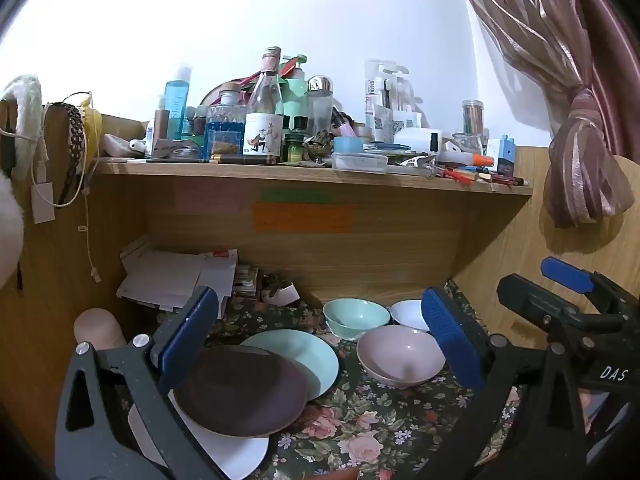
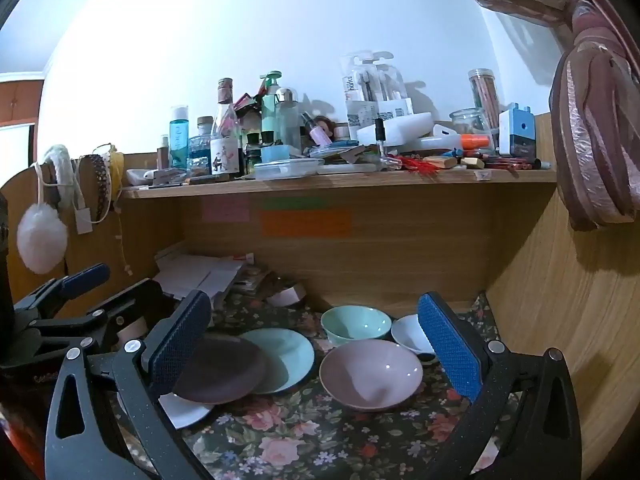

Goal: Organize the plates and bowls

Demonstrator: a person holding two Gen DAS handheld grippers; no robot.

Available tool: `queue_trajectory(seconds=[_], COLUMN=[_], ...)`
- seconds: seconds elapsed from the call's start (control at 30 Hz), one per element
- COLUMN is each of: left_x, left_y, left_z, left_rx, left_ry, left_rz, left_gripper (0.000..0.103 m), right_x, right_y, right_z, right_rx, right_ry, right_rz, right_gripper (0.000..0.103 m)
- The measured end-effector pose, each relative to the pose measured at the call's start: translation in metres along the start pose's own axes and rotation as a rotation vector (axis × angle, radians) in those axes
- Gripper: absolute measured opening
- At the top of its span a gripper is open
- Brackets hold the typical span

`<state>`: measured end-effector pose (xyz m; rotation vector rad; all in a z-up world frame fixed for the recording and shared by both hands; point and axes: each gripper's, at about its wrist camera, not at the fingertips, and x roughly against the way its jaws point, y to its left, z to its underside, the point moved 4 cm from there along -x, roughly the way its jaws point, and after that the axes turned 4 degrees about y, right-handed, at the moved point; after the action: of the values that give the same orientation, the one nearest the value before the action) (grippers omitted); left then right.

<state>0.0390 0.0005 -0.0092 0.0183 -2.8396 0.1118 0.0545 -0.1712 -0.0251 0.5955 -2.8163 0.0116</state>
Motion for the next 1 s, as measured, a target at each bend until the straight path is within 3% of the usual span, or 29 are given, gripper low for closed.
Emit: queue_trajectory(seconds=[1.0], left_x=[-0.0011], left_y=[0.0001], left_z=[-0.0012], left_rx=[-0.009], left_ry=[-0.006], left_rz=[0.003], left_gripper=[0.103], right_x=[-0.0015], right_y=[-0.0006], right_z=[-0.0026], right_rx=[-0.039], right_ry=[0.002], right_rz=[-0.019], right_gripper=[0.103])
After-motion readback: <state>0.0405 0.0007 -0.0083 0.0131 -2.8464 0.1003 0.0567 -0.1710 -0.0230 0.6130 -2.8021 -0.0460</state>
